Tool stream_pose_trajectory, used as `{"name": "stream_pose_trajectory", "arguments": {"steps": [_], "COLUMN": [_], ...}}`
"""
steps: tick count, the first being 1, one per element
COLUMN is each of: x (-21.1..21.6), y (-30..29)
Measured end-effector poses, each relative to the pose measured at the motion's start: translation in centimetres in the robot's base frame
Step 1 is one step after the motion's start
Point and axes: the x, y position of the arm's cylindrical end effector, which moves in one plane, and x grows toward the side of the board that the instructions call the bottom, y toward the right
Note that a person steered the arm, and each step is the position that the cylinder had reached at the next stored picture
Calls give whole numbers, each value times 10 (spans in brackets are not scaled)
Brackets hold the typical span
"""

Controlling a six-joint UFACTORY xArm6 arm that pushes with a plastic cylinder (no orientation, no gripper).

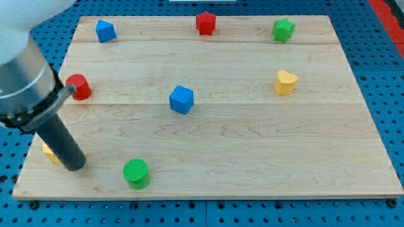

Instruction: Move the cube at the right bottom of the board

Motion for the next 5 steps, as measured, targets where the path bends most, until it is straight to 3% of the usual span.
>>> {"name": "stream_pose_trajectory", "arguments": {"steps": [1,3,4,5], "x": [19,10,-23,-97], "y": [26,146,108,94]}}
